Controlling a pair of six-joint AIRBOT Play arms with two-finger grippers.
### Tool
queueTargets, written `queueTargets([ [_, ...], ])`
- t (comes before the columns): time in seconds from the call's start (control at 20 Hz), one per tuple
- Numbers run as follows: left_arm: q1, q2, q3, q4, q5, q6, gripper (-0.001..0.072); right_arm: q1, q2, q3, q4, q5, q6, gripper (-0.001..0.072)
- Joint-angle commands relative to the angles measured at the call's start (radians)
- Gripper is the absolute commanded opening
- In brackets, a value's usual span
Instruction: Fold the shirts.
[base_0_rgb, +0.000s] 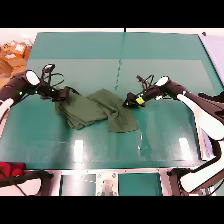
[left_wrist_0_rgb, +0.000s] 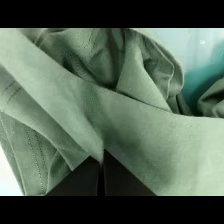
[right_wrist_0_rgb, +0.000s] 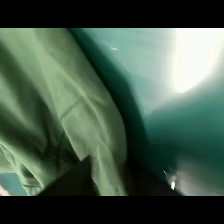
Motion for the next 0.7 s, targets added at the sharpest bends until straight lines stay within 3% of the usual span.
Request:
queueTargets([
  [0.0,0.002,-0.011,0.064,0.036,-0.043,0.02,0.0021,0.025,-0.049,0.012,0.109,-0.009,-0.06,0.007],
  [0.05,0.002,-0.009,0.099,0.037,-0.074,0.02,0.0021,0.024,-0.049,0.016,0.13,-0.012,-0.084,0.0022],
  [0.3,0.002,0.091,0.304,0.048,-0.158,0.021,0.002,-0.033,0.055,0.145,0.144,0.007,-0.052,0.0019],
  [0.65,0.002,0.403,0.597,-0.016,-0.122,0.078,0.002,-0.245,0.586,0.407,0.143,-0.005,-0.044,0.002],
])
